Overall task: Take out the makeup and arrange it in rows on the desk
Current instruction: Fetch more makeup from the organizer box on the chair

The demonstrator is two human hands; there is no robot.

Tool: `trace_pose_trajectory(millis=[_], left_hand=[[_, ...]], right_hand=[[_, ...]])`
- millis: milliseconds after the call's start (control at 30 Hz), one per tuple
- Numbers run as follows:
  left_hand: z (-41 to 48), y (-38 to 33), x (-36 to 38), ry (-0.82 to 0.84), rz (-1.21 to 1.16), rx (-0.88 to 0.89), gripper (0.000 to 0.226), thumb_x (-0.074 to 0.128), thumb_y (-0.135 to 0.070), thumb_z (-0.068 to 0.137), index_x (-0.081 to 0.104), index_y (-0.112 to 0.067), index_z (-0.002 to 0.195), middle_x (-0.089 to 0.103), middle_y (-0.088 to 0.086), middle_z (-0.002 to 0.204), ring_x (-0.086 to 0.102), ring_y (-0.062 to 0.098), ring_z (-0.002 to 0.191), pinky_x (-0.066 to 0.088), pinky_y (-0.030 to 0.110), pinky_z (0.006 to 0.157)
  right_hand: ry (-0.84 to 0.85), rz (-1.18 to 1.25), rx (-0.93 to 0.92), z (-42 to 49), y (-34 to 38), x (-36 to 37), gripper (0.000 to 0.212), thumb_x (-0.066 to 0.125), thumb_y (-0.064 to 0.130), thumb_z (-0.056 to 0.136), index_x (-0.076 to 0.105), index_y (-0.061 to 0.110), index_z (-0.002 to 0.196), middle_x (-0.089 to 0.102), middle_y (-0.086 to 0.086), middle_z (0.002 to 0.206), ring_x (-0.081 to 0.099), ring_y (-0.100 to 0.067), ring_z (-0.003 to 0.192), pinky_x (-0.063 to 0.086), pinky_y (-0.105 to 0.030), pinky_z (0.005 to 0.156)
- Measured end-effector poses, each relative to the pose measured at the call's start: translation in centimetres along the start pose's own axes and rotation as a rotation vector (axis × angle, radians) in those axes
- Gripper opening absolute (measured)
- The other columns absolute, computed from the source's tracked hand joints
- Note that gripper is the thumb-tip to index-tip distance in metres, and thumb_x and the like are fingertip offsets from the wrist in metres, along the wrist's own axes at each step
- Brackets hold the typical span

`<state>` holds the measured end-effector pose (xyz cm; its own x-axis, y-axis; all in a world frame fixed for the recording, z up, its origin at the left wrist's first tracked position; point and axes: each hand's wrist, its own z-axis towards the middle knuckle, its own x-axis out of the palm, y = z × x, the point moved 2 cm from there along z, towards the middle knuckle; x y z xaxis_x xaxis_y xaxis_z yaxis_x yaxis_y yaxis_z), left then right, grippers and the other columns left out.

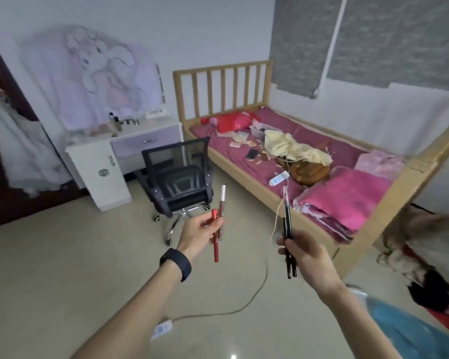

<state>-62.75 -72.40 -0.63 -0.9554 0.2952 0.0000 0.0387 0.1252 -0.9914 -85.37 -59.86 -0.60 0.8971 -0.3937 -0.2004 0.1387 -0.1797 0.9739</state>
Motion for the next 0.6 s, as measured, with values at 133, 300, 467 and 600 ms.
trace_pose_trajectory(millis=[133,300,467,600], left_hand=[[4.8,-2.7,-6.8,-0.136,0.008,0.024,0.009,0.066,-0.008,0.094,0.074,-0.011,0.095,0.068,0.026,0.093,0.063,0.025,0.075,0.057,0.051,0.085],[11.3,-4.8,-13.5,-0.288,-0.059,0.057,0.016,0.067,-0.009,0.093,0.074,-0.023,0.091,0.072,0.02,0.103,0.069,0.032,0.087,0.059,0.047,0.087],[19.7,-5.7,-20.0,-0.394,-0.073,0.072,0.018,0.068,-0.012,0.092,0.073,-0.014,0.11,0.075,0.006,0.093,0.07,0.021,0.084,0.06,0.034,0.079],[26.8,-8.1,-25.6,-0.502,-0.103,0.118,0.016,0.067,-0.01,0.093,0.074,-0.013,0.108,0.073,0.007,0.093,0.067,0.017,0.079,0.06,0.034,0.077]], right_hand=[[0.119,0.0,-0.02,6.9,3.8,7.3,0.013,0.054,0.007,0.101,0.065,0.013,0.105,0.076,0.001,0.099,0.072,-0.016,0.086,0.051,-0.022,0.073],[0.243,0.009,-0.068,15.3,7.9,15.2,0.013,0.054,0.007,0.101,0.065,0.014,0.102,0.076,0.002,0.098,0.071,-0.012,0.083,0.053,-0.029,0.08],[0.337,0.034,-0.143,26.2,11.4,23.5,0.012,0.055,0.006,0.1,0.067,0.009,0.103,0.076,0.003,0.09,0.07,-0.008,0.078,0.055,-0.025,0.077],[0.429,0.07,-0.19,35.6,14.4,30.7,0.012,0.055,0.007,0.101,0.066,0.007,0.106,0.077,0.002,0.09,0.07,-0.013,0.081,0.057,-0.034,0.081]])
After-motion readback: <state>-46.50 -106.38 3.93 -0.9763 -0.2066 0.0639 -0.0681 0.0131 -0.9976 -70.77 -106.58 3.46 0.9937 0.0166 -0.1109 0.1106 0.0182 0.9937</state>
